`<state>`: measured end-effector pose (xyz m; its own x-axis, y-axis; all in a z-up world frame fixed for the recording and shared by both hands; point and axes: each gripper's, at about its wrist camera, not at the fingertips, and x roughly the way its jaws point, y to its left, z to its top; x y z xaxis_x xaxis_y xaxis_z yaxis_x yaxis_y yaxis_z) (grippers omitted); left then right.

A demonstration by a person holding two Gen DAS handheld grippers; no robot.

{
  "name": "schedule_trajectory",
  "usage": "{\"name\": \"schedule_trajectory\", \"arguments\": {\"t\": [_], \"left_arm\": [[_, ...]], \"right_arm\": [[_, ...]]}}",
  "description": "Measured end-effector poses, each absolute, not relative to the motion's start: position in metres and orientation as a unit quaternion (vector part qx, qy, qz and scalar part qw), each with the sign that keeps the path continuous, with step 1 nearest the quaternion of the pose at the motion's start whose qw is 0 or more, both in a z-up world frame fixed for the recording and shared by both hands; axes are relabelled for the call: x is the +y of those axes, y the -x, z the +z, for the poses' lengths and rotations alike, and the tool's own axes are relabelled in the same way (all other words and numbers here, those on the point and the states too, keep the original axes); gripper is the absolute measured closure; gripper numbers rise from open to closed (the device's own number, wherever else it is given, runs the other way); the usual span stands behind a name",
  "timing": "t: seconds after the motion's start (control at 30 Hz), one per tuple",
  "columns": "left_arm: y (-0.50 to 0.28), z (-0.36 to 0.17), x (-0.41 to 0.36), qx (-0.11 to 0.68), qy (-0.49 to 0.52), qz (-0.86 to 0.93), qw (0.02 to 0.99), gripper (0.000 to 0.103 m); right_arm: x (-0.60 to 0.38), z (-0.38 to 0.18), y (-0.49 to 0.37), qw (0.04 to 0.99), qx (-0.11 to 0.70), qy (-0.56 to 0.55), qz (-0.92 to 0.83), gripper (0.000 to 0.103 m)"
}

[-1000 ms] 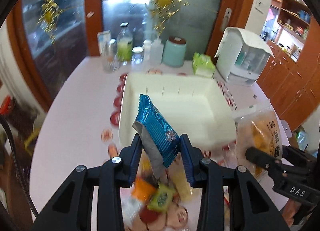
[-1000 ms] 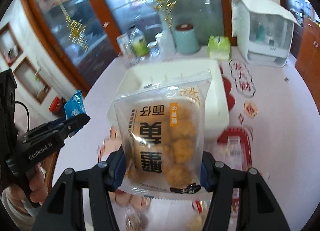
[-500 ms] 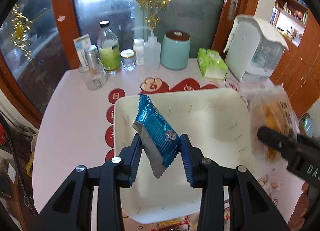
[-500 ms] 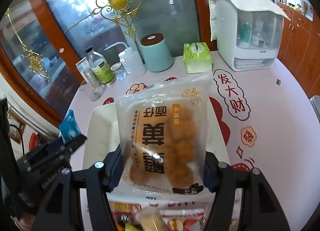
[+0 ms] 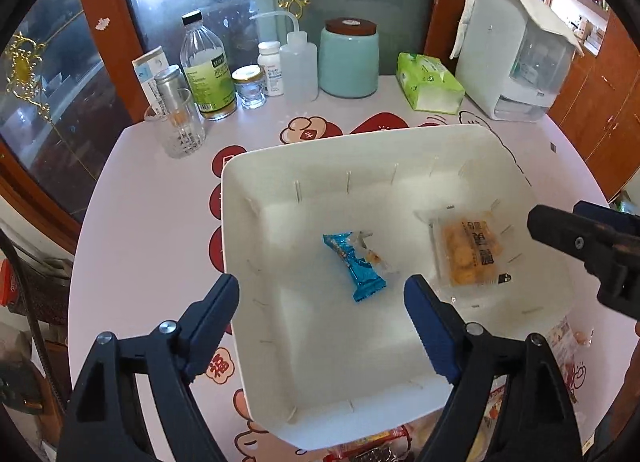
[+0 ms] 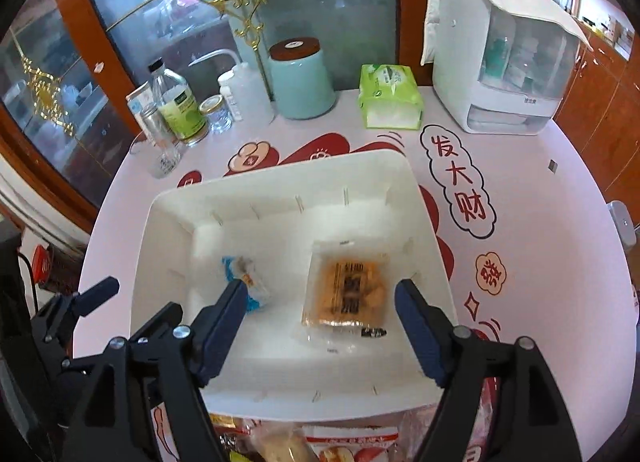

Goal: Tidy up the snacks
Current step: 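Carry both snacks into the white tray and open both tools, then grasp the nut bag with the left tool while the right tool grasps the brown chocolate wrapper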

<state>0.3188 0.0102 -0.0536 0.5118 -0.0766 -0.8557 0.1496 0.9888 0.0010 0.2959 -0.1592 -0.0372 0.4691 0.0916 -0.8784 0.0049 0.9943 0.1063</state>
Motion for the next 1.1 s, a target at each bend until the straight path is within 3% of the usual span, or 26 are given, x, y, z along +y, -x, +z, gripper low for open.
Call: {"name": "schedule_trajectory", "arguments": {"t": [0.47, 0.87, 1.1], "left_arm": [[-0.244, -0.015, 0.019, 0.412, -0.049, -0.09, 0.906, 0.019], [-0.176, -0.009, 0.016, 0.445, -0.014, -0.134, 0.885, 0.019], [-0.125, -0.005, 0.011, 0.443, -0.015, -0.119, 0.889, 0.016]], "right_arm": [[-0.151, 0.0, -0.229, 0.884, 0.467, -0.025, 0.022, 0.026], [-0.158, 0.041, -0.134, 0.926, 0.377, -0.028, 0.023, 0.026], [-0.172, 0.049, -0.083, 0.918, 0.387, -0.052, 0.063, 0.026]]}}
